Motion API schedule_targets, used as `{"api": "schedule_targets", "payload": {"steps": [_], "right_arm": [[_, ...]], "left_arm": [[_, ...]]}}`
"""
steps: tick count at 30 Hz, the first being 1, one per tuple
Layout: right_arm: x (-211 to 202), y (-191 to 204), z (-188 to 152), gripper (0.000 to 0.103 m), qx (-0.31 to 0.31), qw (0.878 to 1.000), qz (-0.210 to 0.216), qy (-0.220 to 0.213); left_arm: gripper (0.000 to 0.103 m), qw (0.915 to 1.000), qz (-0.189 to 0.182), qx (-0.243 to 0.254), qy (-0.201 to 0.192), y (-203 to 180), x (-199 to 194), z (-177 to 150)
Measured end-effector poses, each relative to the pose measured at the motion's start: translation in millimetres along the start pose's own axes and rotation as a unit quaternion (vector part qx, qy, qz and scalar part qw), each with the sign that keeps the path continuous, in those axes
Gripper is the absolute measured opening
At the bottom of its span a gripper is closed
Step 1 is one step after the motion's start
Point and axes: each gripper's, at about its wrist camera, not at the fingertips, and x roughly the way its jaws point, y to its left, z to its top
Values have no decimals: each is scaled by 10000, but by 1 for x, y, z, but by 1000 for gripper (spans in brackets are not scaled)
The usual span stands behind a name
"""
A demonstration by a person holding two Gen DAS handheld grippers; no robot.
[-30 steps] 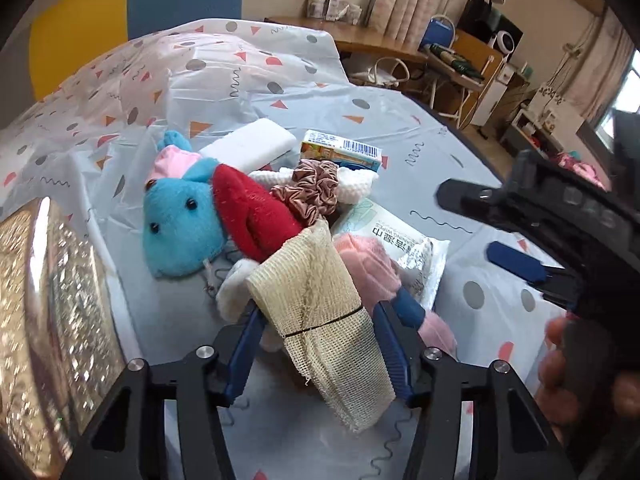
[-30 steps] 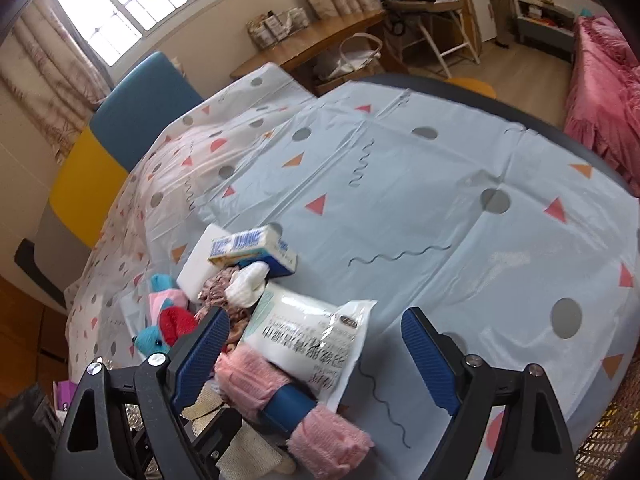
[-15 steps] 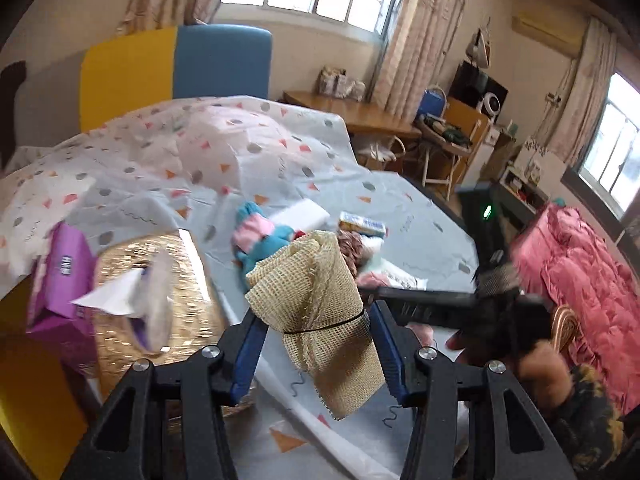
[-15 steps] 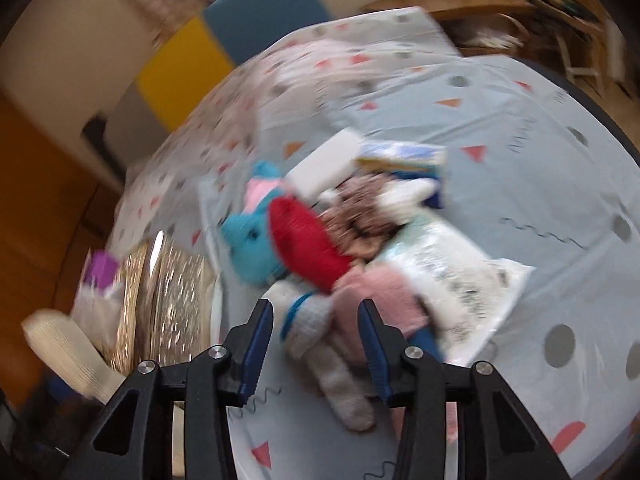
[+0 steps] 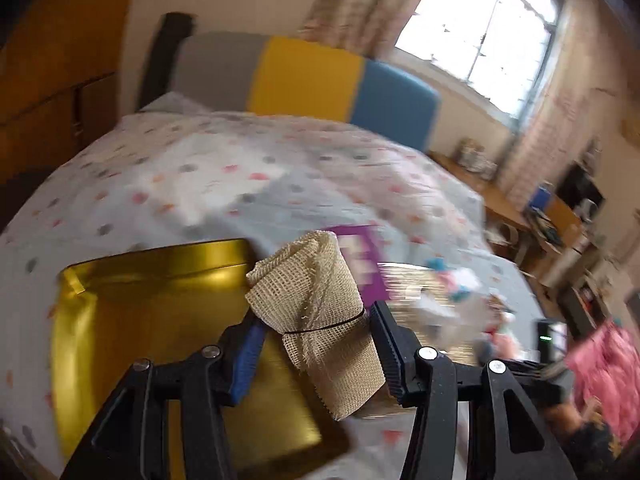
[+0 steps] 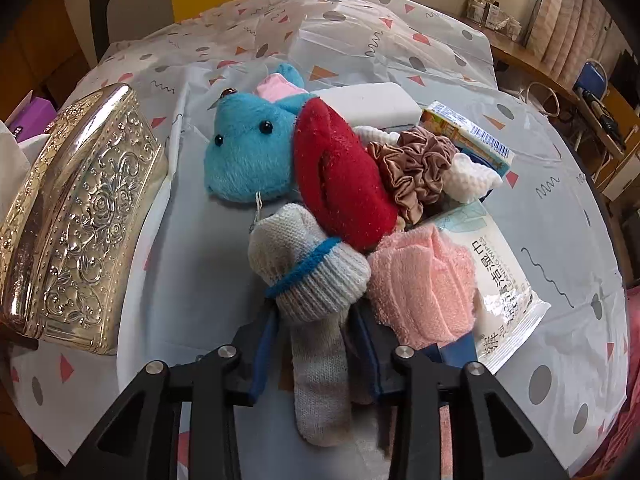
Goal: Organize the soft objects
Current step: 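Carry the burlap bundle to the gold tray while the right gripper grasps the grey sock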
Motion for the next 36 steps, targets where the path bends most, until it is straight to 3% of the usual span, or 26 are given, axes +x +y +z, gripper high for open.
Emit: {"api": "schedule_targets", "payload": {"steps": [2, 6, 13, 14, 17, 19, 21, 27, 36], "right_arm": [[2, -4, 1, 38, 137, 9998, 101, 47], [4, -7, 1, 39, 128, 9998, 132, 57], [3, 10, -7, 39, -324, 9992, -232, -48], [3, 11, -7, 39, -349, 9991, -255, -53], [3, 13, -8, 39, -436, 9985, -317, -64], [4, 16, -8, 39, -543, 9977, -409, -75], [6, 18, -9, 39, -621, 9969, -465, -95], [1, 22, -15, 38, -598, 9972, -440, -105], [-4, 14, -9, 28, -355, 9984, -399, -179]], "left_arm": [[53, 9988, 321, -323, 184, 38, 16, -2], [53, 9941, 510, -678, 681, 71, 54, -13], [55, 9929, 544, -364, 994, 51, 111, 1], [57, 9930, 642, -324, 941, 48, 116, 6], [76, 9921, 820, -261, 917, 44, 132, 14], [87, 9922, 848, -382, 830, 47, 126, 15], [89, 9928, 862, -468, 694, 50, 117, 12], [88, 9928, 948, -573, 455, 53, 76, -18], [89, 9879, 1514, -306, 154, 39, 15, -77]]}}
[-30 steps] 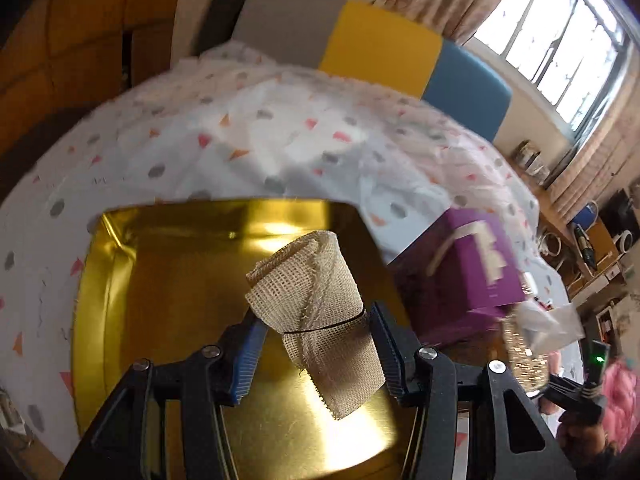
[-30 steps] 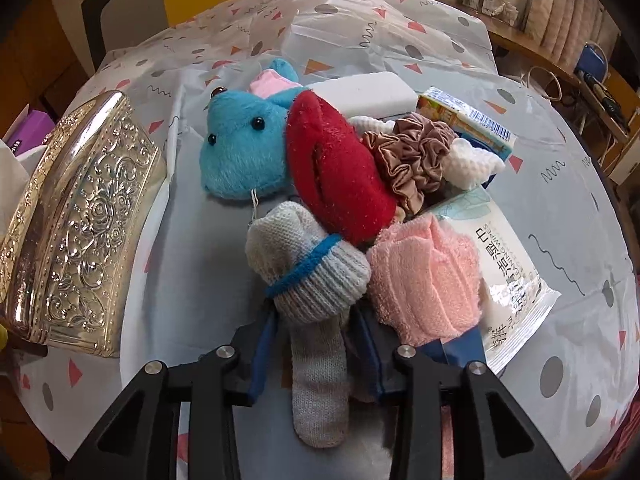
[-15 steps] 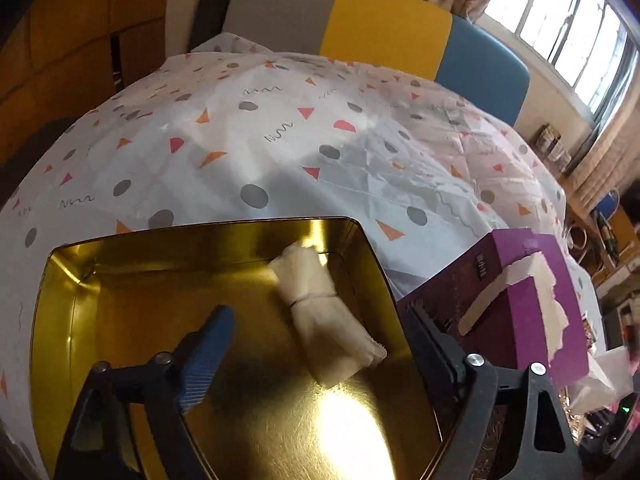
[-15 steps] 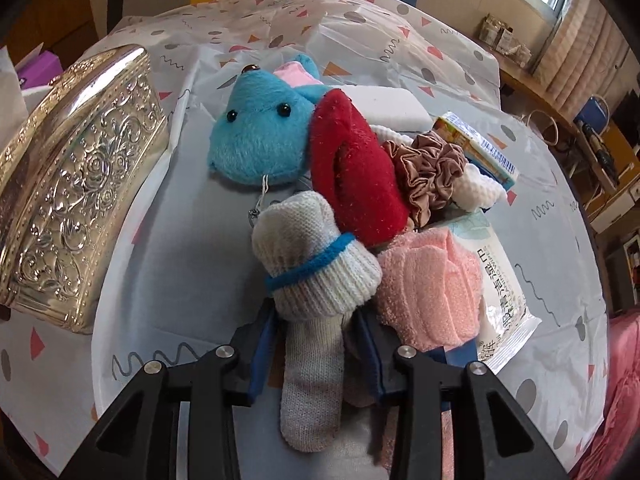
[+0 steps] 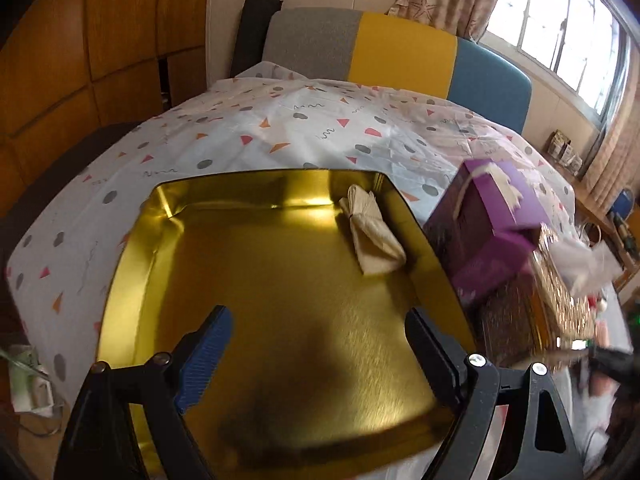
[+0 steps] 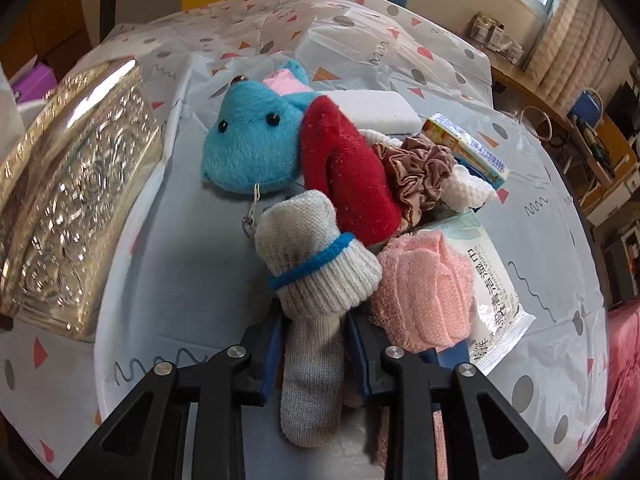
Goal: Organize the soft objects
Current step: 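Carry the burlap bundle to the gold tray while the right gripper grasps the grey sock, then lift the grey sock with the right gripper and release it in the gold tray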
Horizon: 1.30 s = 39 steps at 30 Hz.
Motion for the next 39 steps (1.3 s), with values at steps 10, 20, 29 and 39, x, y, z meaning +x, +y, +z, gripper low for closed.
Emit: {"api": "schedule_targets", "payload": {"steps": [10, 20, 29, 39], "right_arm": [[-44, -24, 7, 23, 929, 9885, 883, -798], [-134, -2, 28, 23, 1313, 9549, 2159, -1557], [-186, 160, 48, 23, -83, 9369, 3275, -1220], [-98, 276, 50, 24, -584, 9636, 2601, -183]], "left_arm": [[94, 9985, 423, -182, -304, 14, -33, -15], [94, 9974, 509, -221, -462, 16, -43, -16], [94, 9949, 666, -388, -648, 32, -56, -17], [97, 9896, 891, -477, -1023, 53, -77, -19]]}}
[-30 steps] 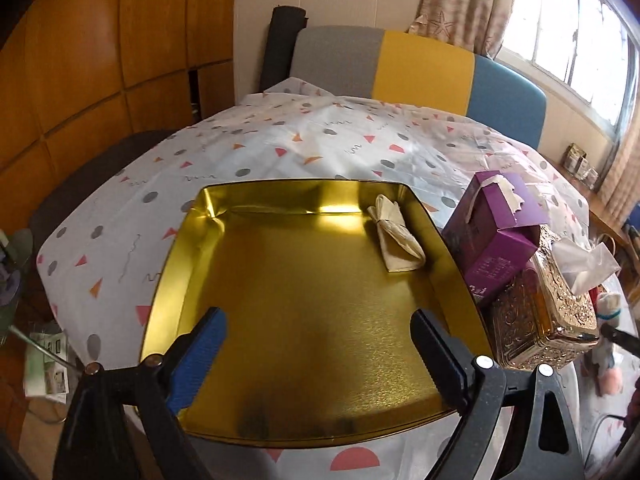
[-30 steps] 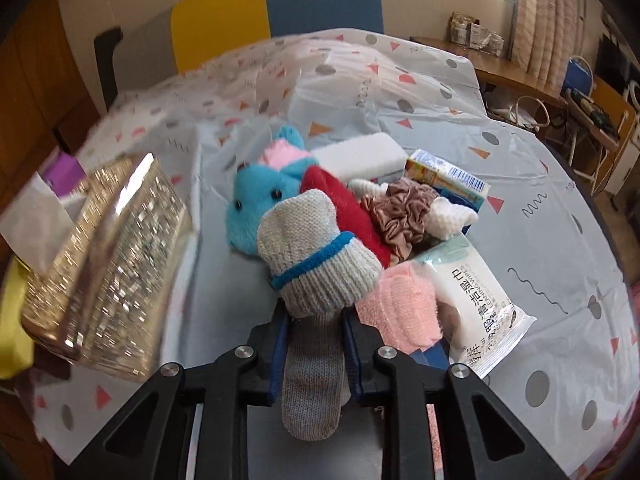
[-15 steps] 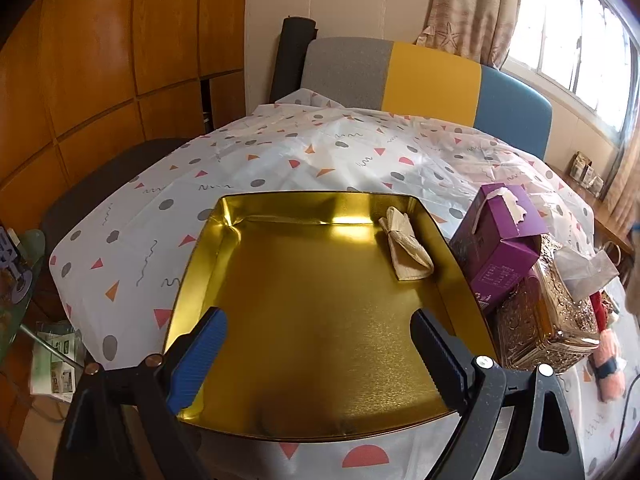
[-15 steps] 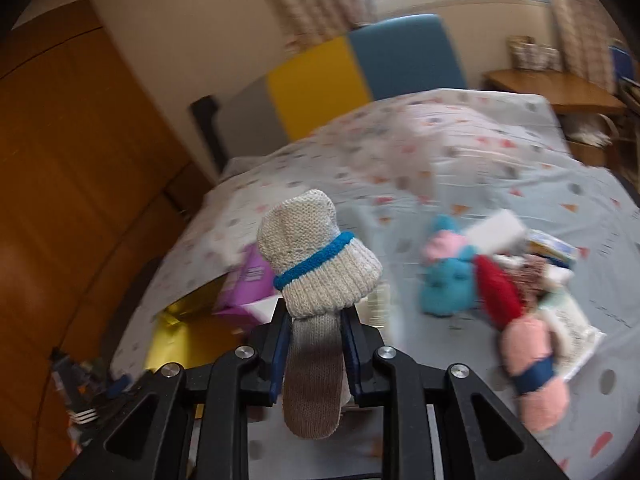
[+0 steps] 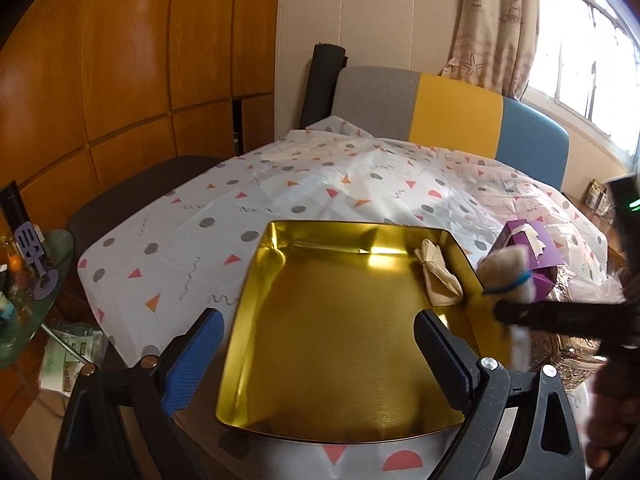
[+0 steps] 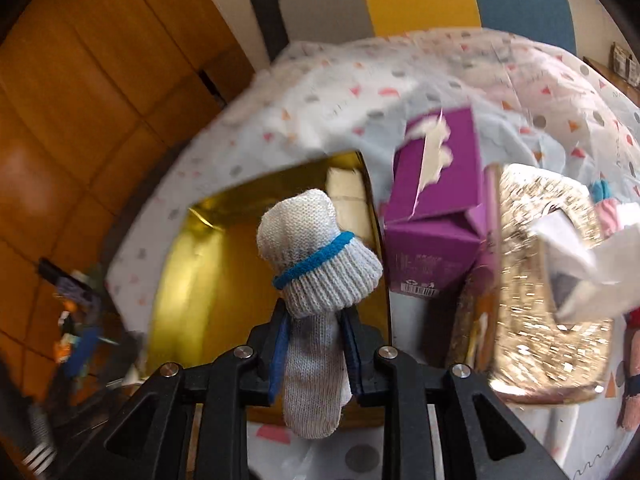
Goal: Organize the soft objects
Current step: 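Lift the grey sock with the right gripper and release it in the gold tray, then move the left gripper to the pile and grasp the pink towel roll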
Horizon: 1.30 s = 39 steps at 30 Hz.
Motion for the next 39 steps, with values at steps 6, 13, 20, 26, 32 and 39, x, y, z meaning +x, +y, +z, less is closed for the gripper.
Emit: {"api": "schedule_targets", "payload": {"steps": [6, 13, 20, 26, 32, 39], "right_arm": [[37, -7, -7, 29, 22, 9983, -400, 424], [34, -8, -11, 34, -99, 9989, -359, 298], [-3, -5, -14, 34, -364, 9977, -473, -331], [-45, -15, -16, 34, -618, 9899, -862, -940], [-86, -59, -20, 34, -327, 9832, -1191, -1346], [-127, -127, -29, 34, 289, 9714, -1719, -1613]], "left_arm": [[97, 10000, 55, 57, -49, 2, -4, -1], [97, 9999, 80, 55, -57, 2, -6, -2], [97, 9999, 65, 129, -51, -2, -9, -3], [97, 9996, 32, 280, -103, -10, -12, -4], [97, 9989, -7, 453, -129, -20, -15, -4], [97, 9975, -72, 685, -174, -36, -19, -5]]}}
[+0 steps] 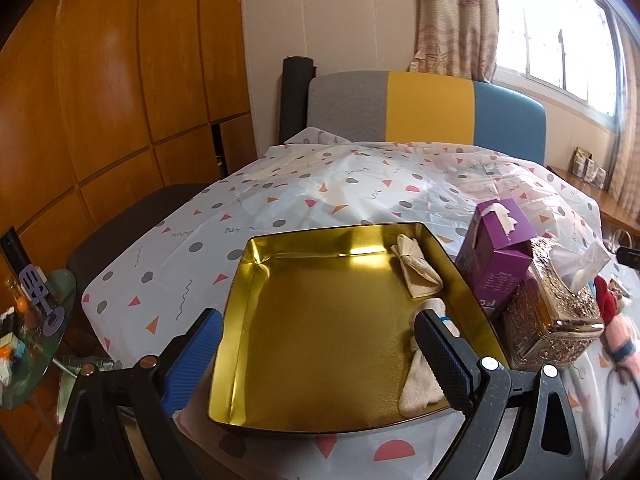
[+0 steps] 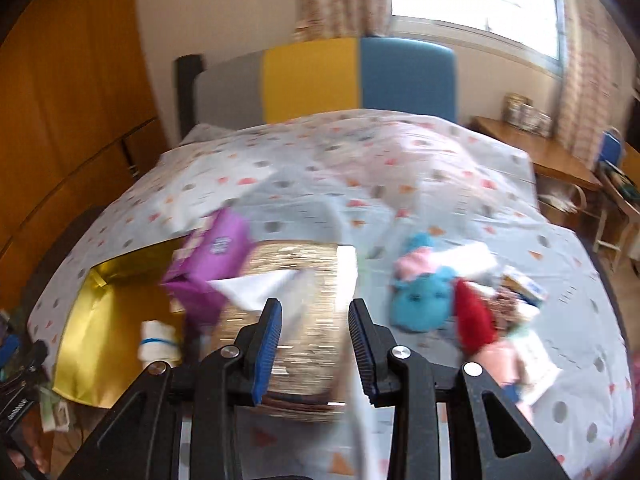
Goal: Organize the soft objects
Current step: 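Move the left gripper to the pile and grasp the pink towel roll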
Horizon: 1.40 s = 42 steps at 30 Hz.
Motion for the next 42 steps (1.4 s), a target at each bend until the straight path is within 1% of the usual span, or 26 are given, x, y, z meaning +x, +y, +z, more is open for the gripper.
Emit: {"api": "schedule_targets", "payload": {"steps": [6, 9, 11, 13, 16, 18, 19, 20, 21, 22, 24, 26, 27, 29, 32, 38, 41, 42], "right_arm": [[-5, -68, -5, 34, 480, 9972, -565, 14], [-4, -104, -10, 38, 735, 9942, -777, 79], [-4, -132, -16, 39, 982, 9910, -902, 87], [-2, -158, -23, 39, 1231, 9859, -1131, 96], [-2, -201, -41, 39, 1864, 9729, -1364, 52], [-1, -227, -59, 39, 2388, 9588, -1538, 4], [1, -239, -66, 39, 2673, 9503, -1590, 117], [1, -250, -72, 39, 3023, 9409, -1511, 213], [0, -257, -74, 39, 3264, 9351, -1373, 150], [-1, -262, -75, 39, 3375, 9319, -1329, 95], [-1, -263, -76, 39, 3369, 9318, -1342, 131], [4, -260, -78, 39, 3388, 9341, -1092, 264], [8, -258, -78, 39, 3372, 9358, -962, 357], [16, -252, -78, 39, 3300, 9386, -846, 546], [21, -251, -81, 39, 3340, 9375, -690, 689], [15, -262, -83, 39, 3611, 9286, -660, 550], [10, -266, -84, 39, 3696, 9254, -694, 462], [8, -267, -84, 39, 3728, 9242, -724, 411]], "left_arm": [[97, 9997, -148, 189, 31, -16, -1, 0], [97, 9987, -429, 259, 39, -23, -4, 1], [97, 9969, -655, 425, -34, -35, -9, 4], [97, 9945, -861, 594, -110, -47, -15, 7], [97, 9878, -1333, 797, -104, -68, -20, 14], [97, 9827, -1562, 983, -145, -85, -24, 17], [97, 9797, -1678, 1087, -164, -96, -27, 19], [97, 9768, -1783, 1176, -162, -107, -28, 20], [97, 9744, -1876, 1233, -151, -116, -28, 22], [97, 9721, -1963, 1279, -131, -124, -29, 22], [97, 9662, -2165, 1402, -46, -144, -29, 24], [97, 9608, -2331, 1500, 26, -160, -31, 25], [97, 9567, -2451, 1568, 74, -170, -31, 25], [97, 9505, -2604, 1689, 129, -184, -34, 23], [97, 9388, -2856, 1910, 229, -213, -36, 22], [97, 9196, -3162, 2306, 336, -261, -38, 13], [92, 9106, -3309, 2422, 506, -282, -34, 9], [89, 9055, -3397, 2464, 630, -293, -31, 7]]}}
